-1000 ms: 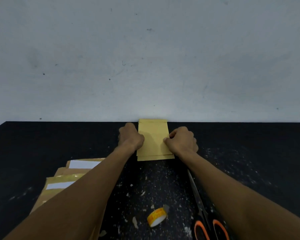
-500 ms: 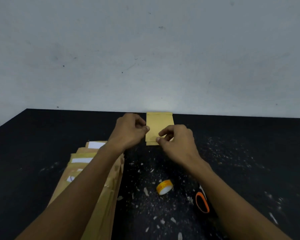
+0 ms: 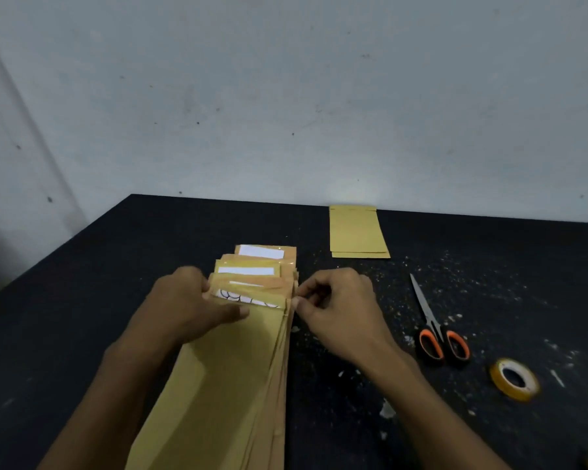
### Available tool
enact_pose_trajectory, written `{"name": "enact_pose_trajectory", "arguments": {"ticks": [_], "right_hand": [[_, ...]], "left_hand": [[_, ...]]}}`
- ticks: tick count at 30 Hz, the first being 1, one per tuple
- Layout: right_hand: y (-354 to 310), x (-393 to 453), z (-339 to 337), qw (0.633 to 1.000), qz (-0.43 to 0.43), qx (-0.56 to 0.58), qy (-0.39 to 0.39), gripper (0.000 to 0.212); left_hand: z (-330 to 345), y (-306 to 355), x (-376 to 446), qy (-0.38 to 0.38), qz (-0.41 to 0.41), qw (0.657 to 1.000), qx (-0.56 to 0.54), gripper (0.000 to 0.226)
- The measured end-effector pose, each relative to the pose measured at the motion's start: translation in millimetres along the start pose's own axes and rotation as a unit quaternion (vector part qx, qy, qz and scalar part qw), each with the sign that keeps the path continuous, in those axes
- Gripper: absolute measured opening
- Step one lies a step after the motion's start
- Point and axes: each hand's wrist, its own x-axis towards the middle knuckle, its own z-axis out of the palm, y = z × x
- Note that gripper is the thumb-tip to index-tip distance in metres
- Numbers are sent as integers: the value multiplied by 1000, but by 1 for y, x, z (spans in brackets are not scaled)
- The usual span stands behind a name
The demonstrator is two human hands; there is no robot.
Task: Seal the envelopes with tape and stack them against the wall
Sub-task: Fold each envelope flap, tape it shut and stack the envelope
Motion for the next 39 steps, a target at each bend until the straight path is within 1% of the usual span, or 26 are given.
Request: {"name": "enact_pose_trajectory", "arguments": {"ticks": [1,2,4,8,10,12,14,17,19,21,23,24,27,31,34,36,37,39], "right_hand": [[-2,-3,0,1000,2,2,-2,8],[-3,-6,0,1000,2,4,-2,7],[-5,-12,0,1000,3,6,-1,5],[-7,-20,-2,1000,15,10,6,6],[-10,-24,-5,1000,15,14,5,5],[-13,-26,-8,1000,8,27,9,3],[-16,-25,-13,998,-4,57,23,6],[-27,-22,-24,993,-31,112,34,21],[-38,-18,-37,985,-38,167,0,27],[-47,-15,-50,973,-32,216,-69,29],[-53,-15,-61,966,-36,223,-127,28],[-55,-16,-65,964,-39,222,-139,26],[-58,-19,-73,958,-24,248,-138,25],[-58,-22,-78,943,28,306,-127,26],[-59,-25,-82,925,62,347,-142,31],[-60,-26,-85,913,72,369,-156,29],[-61,-27,-87,911,73,372,-160,26],[-61,-27,-88,919,69,354,-157,26]], "left_hand": [[1,-5,-4,-20,-20,999,22,73],[3,-7,-7,-28,-32,999,25,77],[5,-8,-17,-19,-40,999,-17,68],[8,-10,-23,36,-33,994,-99,51],[8,-13,-24,63,-9,989,-135,42],[4,-15,-25,70,21,978,-197,33],[-4,-13,-29,38,61,960,-272,25],[-19,-3,-42,-21,135,930,-341,20],[-27,5,-49,-41,176,919,-350,21],[-33,10,-53,-53,209,913,-346,22],[-37,15,-55,-61,231,908,-343,23],[-39,17,-56,-63,240,906,-341,24],[-42,21,-57,-70,258,902,-337,27],[-43,26,-61,-83,269,896,-344,31],[-45,29,-64,-98,278,885,-361,30],[-47,30,-65,-108,281,881,-365,30],[-47,30,-66,-111,283,881,-363,31],[-49,32,-66,-115,287,881,-357,31]]}}
